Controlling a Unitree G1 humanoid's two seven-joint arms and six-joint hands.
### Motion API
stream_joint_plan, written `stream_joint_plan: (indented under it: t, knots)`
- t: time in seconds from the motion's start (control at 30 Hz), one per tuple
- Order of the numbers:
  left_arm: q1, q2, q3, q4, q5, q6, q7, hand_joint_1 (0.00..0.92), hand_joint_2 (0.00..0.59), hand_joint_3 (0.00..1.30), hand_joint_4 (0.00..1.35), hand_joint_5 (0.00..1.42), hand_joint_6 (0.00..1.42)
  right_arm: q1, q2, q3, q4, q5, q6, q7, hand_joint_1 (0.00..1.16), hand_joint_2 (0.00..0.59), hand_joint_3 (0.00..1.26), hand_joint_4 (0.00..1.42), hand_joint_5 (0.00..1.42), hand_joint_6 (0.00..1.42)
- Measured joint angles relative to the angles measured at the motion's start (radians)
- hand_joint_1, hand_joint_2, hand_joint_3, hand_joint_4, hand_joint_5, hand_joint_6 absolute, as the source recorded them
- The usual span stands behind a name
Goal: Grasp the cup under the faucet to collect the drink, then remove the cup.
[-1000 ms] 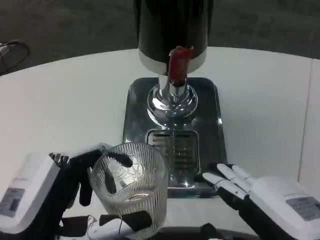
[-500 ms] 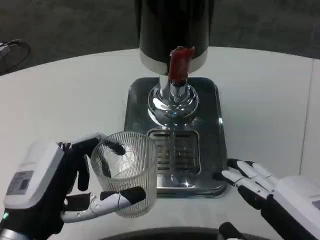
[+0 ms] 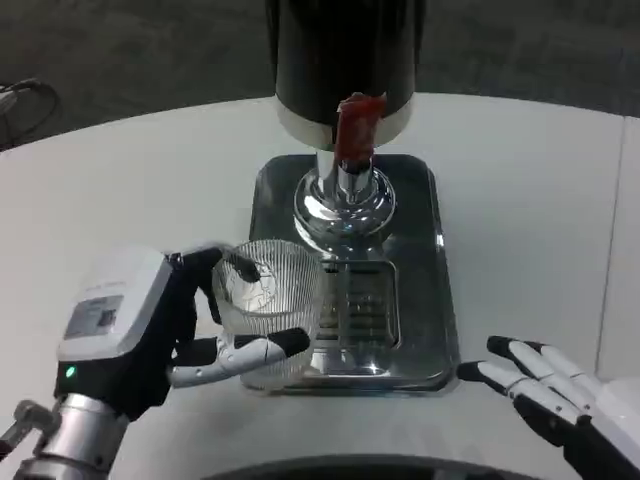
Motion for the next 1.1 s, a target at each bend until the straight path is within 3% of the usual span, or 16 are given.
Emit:
stream_joint_plan:
  t: [0.43,0.8,1.0,1.1]
  knots:
    - [-0.231,0.001,-0.163,0.202,0.060,0.134,0.042,0.287,0.324,0.89,0.86,1.15,1.33,0.061,0.017,-0.099,0.000,0.079,-0.053,-0.008,0.30,0.486,0.13,0.01,0.02,0.13]
    - [-0.376,-0.008,-0.269,0.291,0.077,0.218,0.050,0.271,0.324,0.87,0.85,1.14,1.33,0.116,0.021,-0.169,0.000,0.136,-0.071,-0.009,0.30,0.486,0.13,0.01,0.02,0.13]
    - [-0.395,-0.015,-0.301,0.294,0.082,0.239,0.050,0.204,0.260,0.72,0.70,1.04,1.27,0.117,0.011,-0.198,0.000,0.162,-0.066,-0.010,0.30,0.486,0.14,0.01,0.02,0.13]
    - [-0.396,-0.014,-0.306,0.293,0.077,0.244,0.050,0.162,0.223,0.63,0.51,0.84,1.02,0.119,0.018,-0.198,0.000,0.194,-0.055,-0.014,0.30,0.486,0.15,0.02,0.02,0.15]
